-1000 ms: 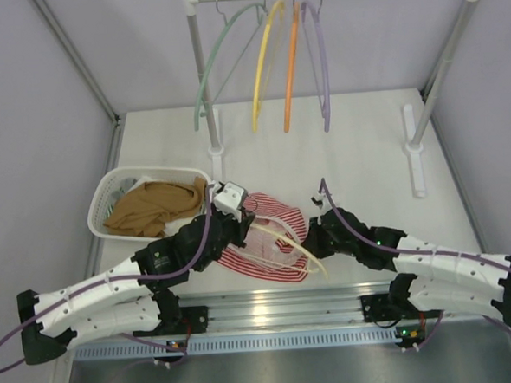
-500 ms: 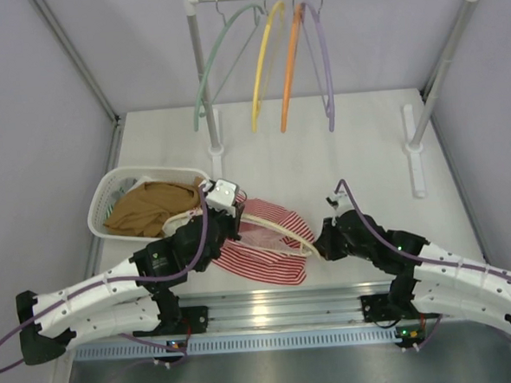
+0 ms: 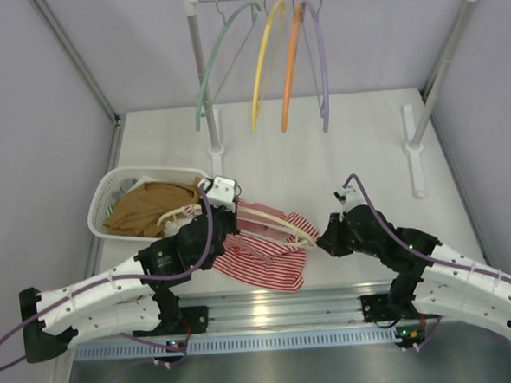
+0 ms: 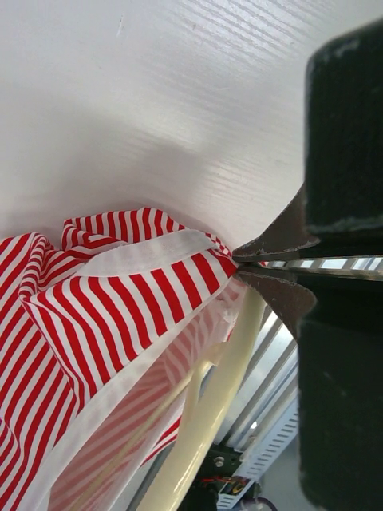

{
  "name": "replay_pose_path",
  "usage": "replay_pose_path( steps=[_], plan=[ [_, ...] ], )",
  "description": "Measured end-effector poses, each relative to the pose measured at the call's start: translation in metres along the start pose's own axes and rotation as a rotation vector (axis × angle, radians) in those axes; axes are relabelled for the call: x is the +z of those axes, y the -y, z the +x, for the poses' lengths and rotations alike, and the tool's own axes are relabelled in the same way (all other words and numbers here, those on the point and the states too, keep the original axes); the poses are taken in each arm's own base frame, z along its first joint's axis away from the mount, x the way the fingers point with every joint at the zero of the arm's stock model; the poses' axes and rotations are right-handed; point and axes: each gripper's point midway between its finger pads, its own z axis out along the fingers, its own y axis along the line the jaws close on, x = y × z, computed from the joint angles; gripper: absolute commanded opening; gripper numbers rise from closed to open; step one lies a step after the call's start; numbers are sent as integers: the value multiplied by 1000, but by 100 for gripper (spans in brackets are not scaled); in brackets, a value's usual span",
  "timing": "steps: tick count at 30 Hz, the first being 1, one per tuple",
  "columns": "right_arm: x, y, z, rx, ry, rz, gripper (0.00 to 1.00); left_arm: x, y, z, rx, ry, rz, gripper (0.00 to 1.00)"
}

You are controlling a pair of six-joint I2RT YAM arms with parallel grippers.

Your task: Place the tank top on the hanger

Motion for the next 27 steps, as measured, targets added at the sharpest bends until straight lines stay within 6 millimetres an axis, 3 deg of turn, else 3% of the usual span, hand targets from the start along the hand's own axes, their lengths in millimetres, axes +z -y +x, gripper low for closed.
replay_pose_path(
  steps=[21,27],
  plan=[
    [-4,3,-2,9,-10,8,0,1,-12,-2,-7,30,-71,0],
    [-9,-2,-17,11,-2,8,0,-4,-17,-3,-25,49,-69,0]
  ],
)
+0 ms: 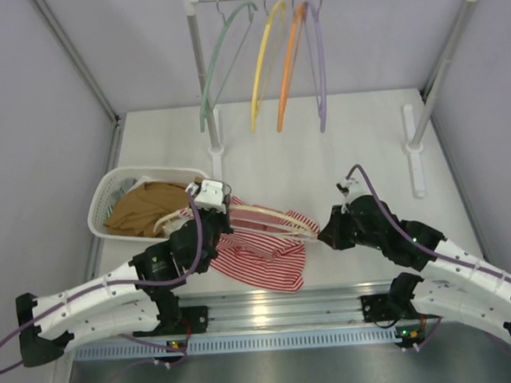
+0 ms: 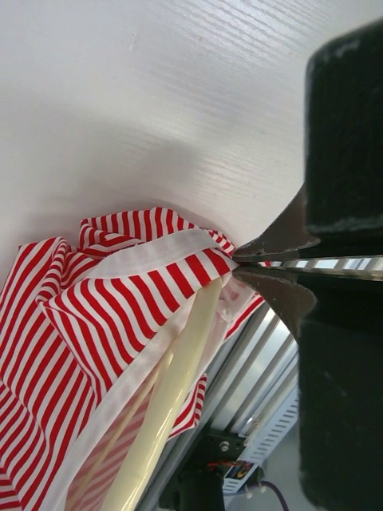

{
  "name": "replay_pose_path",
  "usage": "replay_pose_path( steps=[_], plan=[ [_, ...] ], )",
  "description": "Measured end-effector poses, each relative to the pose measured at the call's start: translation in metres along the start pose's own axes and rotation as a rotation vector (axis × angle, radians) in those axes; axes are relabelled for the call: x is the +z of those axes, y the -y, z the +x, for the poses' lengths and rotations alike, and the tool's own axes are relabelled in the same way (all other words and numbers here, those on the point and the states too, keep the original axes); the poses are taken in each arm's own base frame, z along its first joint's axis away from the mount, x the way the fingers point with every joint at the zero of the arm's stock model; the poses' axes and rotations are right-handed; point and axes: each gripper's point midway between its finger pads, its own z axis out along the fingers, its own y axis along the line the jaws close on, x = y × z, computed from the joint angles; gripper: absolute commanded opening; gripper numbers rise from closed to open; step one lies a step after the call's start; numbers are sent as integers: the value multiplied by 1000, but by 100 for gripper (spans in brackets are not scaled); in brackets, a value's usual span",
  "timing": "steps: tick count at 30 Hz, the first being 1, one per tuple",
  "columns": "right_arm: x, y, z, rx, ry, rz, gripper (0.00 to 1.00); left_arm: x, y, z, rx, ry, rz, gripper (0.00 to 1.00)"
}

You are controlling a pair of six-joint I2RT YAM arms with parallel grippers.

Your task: Place the tank top on the hanger

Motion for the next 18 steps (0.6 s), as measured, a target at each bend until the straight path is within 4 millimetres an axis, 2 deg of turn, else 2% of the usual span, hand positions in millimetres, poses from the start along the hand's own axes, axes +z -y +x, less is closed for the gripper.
replay_pose_path(
  steps=[8,18],
  plan=[
    [-7,-7,-11,3,4,-25,0,-3,-4,-2,-22,23,-2,0],
    [6,-4,-6,16,-39,-21,0,-10,-12,1,-45,43,7,0]
  ],
)
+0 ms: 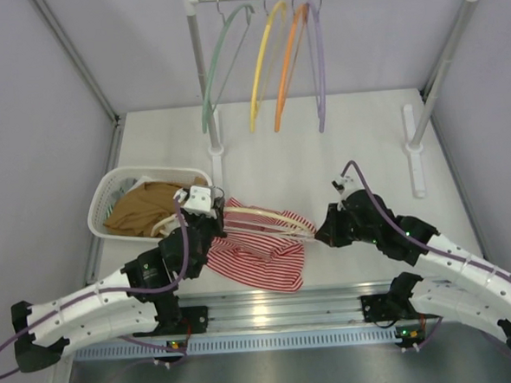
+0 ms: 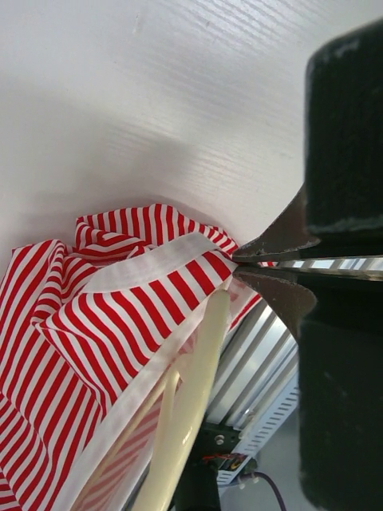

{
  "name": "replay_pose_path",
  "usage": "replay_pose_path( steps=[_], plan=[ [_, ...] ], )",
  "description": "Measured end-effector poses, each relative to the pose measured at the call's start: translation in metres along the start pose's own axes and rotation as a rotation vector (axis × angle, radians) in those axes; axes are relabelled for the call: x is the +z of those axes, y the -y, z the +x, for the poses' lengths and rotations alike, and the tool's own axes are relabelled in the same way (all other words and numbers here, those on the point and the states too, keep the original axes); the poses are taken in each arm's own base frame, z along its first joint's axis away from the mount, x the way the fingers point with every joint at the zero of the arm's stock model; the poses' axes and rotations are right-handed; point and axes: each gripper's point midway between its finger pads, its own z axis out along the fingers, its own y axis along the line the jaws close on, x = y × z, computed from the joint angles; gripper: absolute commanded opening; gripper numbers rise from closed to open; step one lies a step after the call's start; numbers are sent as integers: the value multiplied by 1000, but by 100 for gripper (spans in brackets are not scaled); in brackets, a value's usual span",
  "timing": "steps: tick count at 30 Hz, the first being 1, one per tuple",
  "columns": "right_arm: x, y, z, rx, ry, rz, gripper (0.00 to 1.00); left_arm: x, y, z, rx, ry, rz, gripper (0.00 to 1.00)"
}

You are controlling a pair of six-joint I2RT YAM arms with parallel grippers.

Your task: Place the tank top on the hanger

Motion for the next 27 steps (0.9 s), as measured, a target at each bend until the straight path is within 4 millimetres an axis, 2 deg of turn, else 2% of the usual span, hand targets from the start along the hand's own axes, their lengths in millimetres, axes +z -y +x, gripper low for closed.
replay_pose_path(
  steps=[5,21,27],
  plan=[
    [6,3,6,8,-19,-4,0,-3,-3,-3,-14,13,5,0],
    [7,13,-5,30,0,5,0,-4,-4,3,-12,4,9,0],
    [5,11,-4,24,-6,-13,0,-2,-3,7,3,-8,-2,0]
  ],
)
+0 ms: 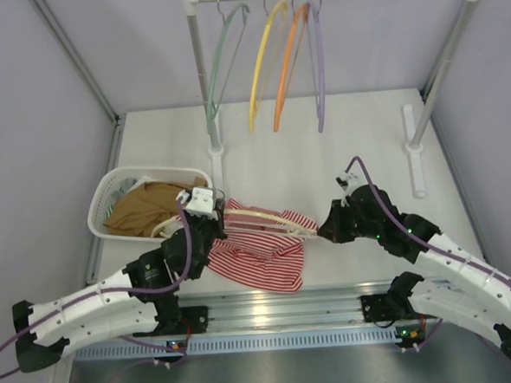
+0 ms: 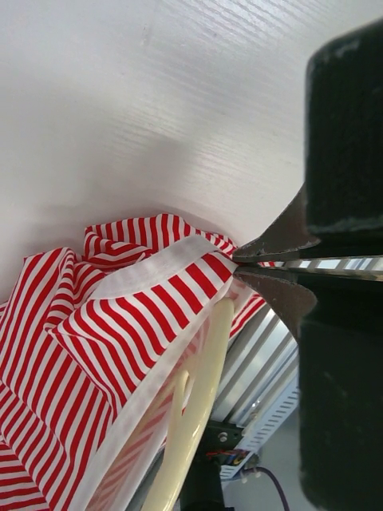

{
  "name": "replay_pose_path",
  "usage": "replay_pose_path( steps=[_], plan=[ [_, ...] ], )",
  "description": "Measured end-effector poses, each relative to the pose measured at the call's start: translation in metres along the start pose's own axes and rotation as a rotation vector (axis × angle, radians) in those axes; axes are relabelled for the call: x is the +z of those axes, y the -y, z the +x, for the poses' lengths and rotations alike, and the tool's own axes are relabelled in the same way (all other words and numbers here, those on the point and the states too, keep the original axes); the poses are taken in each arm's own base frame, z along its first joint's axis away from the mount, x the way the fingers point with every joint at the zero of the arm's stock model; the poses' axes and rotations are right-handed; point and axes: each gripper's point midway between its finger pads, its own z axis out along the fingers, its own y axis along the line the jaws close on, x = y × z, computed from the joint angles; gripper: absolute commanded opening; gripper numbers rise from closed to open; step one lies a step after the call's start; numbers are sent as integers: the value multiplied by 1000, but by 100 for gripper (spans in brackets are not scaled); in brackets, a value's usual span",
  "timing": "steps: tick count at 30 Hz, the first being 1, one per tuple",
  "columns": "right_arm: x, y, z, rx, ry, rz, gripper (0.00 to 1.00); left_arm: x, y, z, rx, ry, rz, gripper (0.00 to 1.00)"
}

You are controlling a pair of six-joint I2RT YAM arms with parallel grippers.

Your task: Place the tank top on the hanger

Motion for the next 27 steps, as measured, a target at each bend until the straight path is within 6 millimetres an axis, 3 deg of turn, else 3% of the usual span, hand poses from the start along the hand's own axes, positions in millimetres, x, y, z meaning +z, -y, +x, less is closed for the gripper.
replay_pose_path(
  steps=[13,22,27],
  plan=[
    [-8,-6,-2,-8,1,-26,0,5,3,9,36,-23,-12,0],
    [-31,-42,-32,-16,49,-133,0,14,9,19,110,-51,-20,0],
    [-37,-67,-48,2,44,-201,0,23,25,15,122,-52,10,0]
  ],
)
